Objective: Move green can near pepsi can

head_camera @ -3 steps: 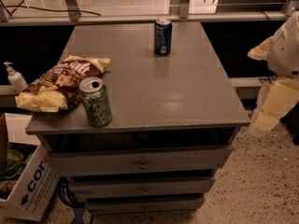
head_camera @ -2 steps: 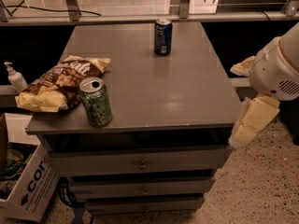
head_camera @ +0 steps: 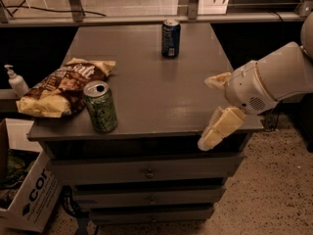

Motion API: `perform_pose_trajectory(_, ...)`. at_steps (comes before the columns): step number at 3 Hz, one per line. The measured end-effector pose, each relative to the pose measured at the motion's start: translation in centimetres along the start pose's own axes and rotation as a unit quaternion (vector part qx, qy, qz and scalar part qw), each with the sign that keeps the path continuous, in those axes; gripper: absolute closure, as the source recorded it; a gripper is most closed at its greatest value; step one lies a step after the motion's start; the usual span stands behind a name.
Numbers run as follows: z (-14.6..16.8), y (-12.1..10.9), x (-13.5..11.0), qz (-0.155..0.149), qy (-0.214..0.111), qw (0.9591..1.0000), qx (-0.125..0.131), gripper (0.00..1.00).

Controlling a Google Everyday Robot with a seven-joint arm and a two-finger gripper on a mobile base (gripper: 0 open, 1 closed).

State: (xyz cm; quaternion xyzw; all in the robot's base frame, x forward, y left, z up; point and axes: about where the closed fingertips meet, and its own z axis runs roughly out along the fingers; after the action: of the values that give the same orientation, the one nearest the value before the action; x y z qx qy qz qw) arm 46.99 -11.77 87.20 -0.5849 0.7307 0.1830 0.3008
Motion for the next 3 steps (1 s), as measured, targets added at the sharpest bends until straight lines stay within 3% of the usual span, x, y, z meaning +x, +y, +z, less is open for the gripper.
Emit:
perform_pose_trajectory(1, 3.1, -0.5, -2.5, 0.012, -0.083, 0.9962, -0.021, 0.00)
perform_pose_trajectory(2, 5.3, 0.4, -5.3, 0.001, -0.137, 0.9898, -0.040, 0.00)
perform_pose_trajectory(3, 5.4, 0.6, -5.8, -0.002, -0.141, 0.9891, -0.042, 0.00)
